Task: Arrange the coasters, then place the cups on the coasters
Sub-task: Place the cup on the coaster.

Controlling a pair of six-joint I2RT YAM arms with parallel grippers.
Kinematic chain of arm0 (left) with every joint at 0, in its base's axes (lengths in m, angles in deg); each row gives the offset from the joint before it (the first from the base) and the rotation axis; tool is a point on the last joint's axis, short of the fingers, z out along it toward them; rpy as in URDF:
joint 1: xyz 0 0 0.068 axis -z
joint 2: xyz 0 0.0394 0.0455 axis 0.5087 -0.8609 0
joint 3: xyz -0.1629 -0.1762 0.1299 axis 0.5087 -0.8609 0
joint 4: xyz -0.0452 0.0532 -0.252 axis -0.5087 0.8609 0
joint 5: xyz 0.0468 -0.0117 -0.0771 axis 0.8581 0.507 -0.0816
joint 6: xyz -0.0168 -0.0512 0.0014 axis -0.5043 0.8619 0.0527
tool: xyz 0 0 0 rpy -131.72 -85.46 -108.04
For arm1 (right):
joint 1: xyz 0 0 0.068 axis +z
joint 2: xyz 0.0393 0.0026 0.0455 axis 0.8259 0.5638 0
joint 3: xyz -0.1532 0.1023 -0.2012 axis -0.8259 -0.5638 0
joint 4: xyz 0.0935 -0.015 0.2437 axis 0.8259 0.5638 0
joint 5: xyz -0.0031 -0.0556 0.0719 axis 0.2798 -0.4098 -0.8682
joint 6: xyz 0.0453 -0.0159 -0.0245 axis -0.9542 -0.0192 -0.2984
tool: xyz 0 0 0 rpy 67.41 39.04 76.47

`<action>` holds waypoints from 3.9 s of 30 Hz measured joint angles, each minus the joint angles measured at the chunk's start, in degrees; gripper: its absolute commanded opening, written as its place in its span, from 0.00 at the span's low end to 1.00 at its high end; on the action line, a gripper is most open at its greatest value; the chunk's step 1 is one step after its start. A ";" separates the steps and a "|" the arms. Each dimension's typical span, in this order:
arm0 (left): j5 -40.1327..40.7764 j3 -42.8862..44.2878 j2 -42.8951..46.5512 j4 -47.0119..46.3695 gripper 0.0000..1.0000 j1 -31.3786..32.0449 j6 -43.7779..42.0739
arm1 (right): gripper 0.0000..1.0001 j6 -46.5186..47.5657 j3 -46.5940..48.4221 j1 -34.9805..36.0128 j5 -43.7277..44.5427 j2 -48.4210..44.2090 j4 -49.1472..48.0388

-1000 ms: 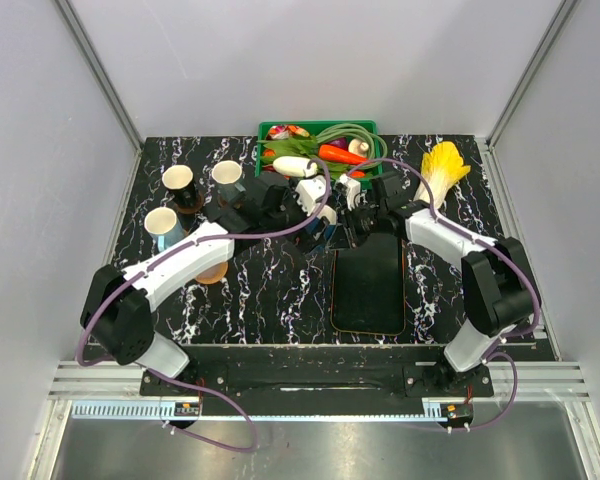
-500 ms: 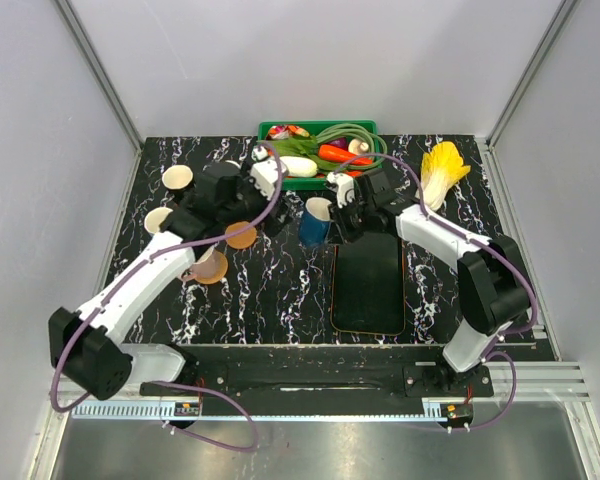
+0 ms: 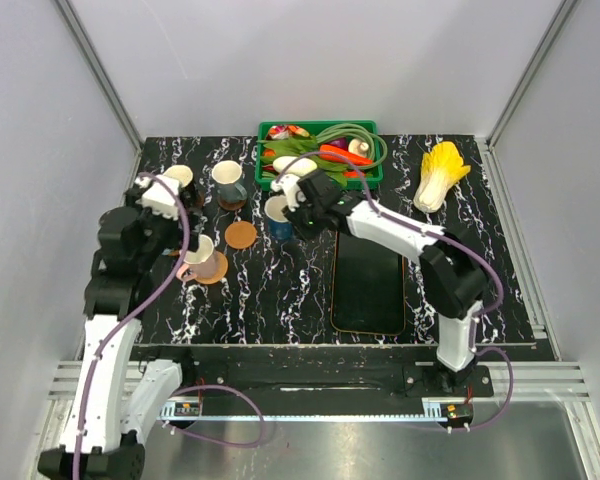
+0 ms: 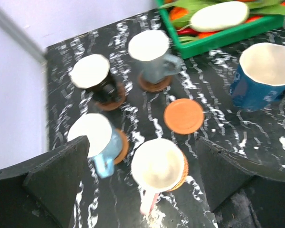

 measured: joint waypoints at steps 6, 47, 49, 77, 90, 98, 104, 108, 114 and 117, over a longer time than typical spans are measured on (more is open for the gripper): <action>3.28 -5.27 7.52 1.18 0.99 -11.34 1.38 | 0.00 0.96 7.28 4.50 4.90 6.45 0.31; -3.78 -9.55 7.89 1.99 0.99 -25.90 3.19 | 0.00 -2.43 41.38 10.47 9.75 29.35 13.07; -3.82 -9.55 7.89 1.97 0.99 -25.90 3.19 | 0.00 -2.51 41.79 10.49 9.75 29.79 13.25; -4.07 -9.55 7.89 1.97 0.99 -25.90 3.23 | 0.00 -2.80 42.21 11.56 9.75 30.73 14.47; -4.31 -9.55 7.89 1.97 0.99 -26.05 3.23 | 0.00 -1.95 42.45 11.58 10.29 30.93 14.47; -4.35 -9.55 7.89 1.97 0.99 -26.05 3.23 | 0.04 -1.73 42.53 11.58 10.58 31.10 14.32; -4.46 -9.55 7.89 1.99 0.99 -26.05 3.23 | 0.13 -1.60 42.64 11.58 10.62 31.26 14.03; -4.48 -9.55 7.89 1.97 0.99 -26.05 3.23 | 0.21 -1.55 42.77 11.58 10.62 31.30 14.05; -4.55 -9.55 7.89 1.99 0.99 -26.10 3.23 | 0.33 -1.51 42.80 11.58 10.62 31.30 14.10; -4.68 -9.55 7.89 1.99 0.99 -26.12 3.23 | 0.36 -1.36 42.80 11.58 10.62 31.30 13.97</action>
